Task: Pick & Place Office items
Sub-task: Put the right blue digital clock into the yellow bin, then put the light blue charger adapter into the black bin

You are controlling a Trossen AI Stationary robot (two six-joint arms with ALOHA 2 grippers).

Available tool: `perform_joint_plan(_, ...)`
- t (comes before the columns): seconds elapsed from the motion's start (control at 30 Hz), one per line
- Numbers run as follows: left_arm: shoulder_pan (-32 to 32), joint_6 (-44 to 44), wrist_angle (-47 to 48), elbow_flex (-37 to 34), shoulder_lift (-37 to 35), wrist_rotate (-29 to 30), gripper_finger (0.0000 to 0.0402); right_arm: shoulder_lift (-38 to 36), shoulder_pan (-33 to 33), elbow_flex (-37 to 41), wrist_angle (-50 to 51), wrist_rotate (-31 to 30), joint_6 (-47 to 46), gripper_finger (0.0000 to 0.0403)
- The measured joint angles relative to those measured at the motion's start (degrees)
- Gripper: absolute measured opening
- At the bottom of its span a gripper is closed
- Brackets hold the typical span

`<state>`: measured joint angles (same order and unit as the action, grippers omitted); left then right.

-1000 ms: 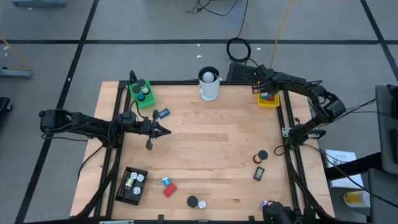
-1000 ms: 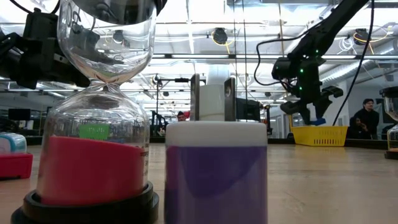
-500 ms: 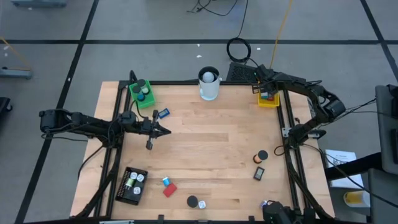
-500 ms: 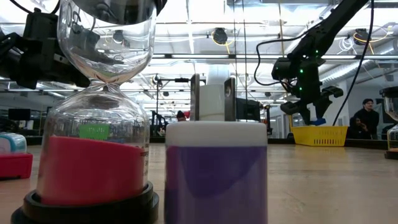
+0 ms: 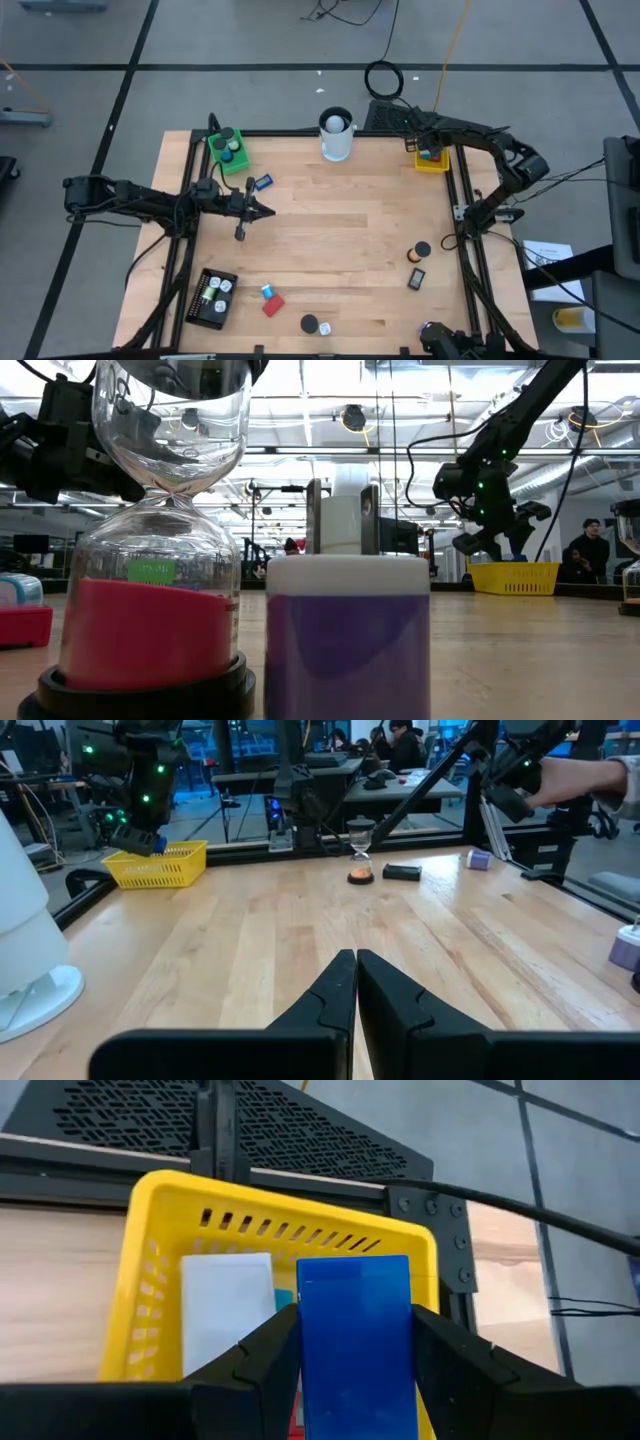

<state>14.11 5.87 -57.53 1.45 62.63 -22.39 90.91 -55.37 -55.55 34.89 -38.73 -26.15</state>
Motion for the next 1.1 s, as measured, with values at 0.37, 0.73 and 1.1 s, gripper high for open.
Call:
perform_joint_plan(0.37,0.0,0.0,0.1,0.0,0.0,0.0,0.0021,1.4,0.0,0.0,0.4,1.2,-1.2,0.0161)
perform_joint_plan(0.73,0.0,0.0,0.4,0.0,0.0,0.5,0.0021,3.3,0.0,0.0,0.3,0.0,-1.4,0.0180)
perform_joint_plan(1.1,0.0,0.0,0.3,0.0,0.0,0.5,0.0021,3.0,0.0,-0.5,1.0,0.8,-1.5,0.0259)
